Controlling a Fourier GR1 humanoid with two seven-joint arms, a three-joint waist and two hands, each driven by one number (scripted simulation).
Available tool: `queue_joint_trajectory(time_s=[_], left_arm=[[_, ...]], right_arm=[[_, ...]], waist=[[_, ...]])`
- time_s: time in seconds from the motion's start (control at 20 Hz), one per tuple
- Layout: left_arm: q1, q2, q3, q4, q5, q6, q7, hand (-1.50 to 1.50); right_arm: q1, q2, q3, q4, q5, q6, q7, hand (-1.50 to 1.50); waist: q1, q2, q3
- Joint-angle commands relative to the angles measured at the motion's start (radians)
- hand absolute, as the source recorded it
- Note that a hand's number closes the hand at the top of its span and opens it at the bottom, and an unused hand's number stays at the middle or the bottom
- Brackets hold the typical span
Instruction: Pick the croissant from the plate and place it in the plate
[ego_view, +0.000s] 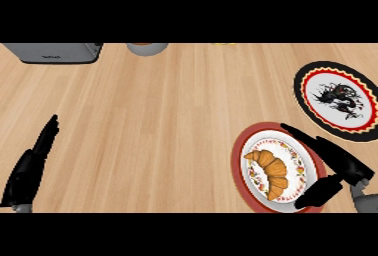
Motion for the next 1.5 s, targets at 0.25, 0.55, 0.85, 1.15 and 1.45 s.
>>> queue_joint_trajectory(time_s=[0.25, 0.55, 0.85, 1.15, 1.45], left_arm=[[0.050, -0.063, 0.024, -0.037, -0.076, -0.043, 0.002, 0.00], [0.008, -0.105, 0.066, -0.029, -0.109, -0.040, 0.034, 0.00], [0.000, -0.088, 0.155, 0.014, -0.118, -0.138, -0.024, 0.00], [-0.003, -0.120, 0.150, -0.006, -0.138, -0.121, -0.010, 0.00], [0.045, -0.138, 0.149, -0.058, -0.143, -0.119, -0.012, 0.00]], right_arm=[[-0.022, 0.113, 0.017, 0.033, 0.110, 0.067, 0.025, -1.50], [-0.025, 0.120, -0.014, 0.218, 0.216, 0.064, -0.153, -1.50], [-0.072, 0.190, -0.047, 0.250, 0.266, 0.083, -0.136, -1.50], [-0.075, 0.283, -0.025, 0.291, 0.296, -0.006, -0.216, 1.50], [-0.108, -0.056, -0.226, 0.426, 0.304, 0.049, -0.387, 1.50]], waist=[[-0.001, -0.001, 0.000], [-0.002, 0.000, 0.000], [-0.002, 0.000, 0.000], [-0.001, 0.000, 0.000], [0.006, 0.007, 0.002]])
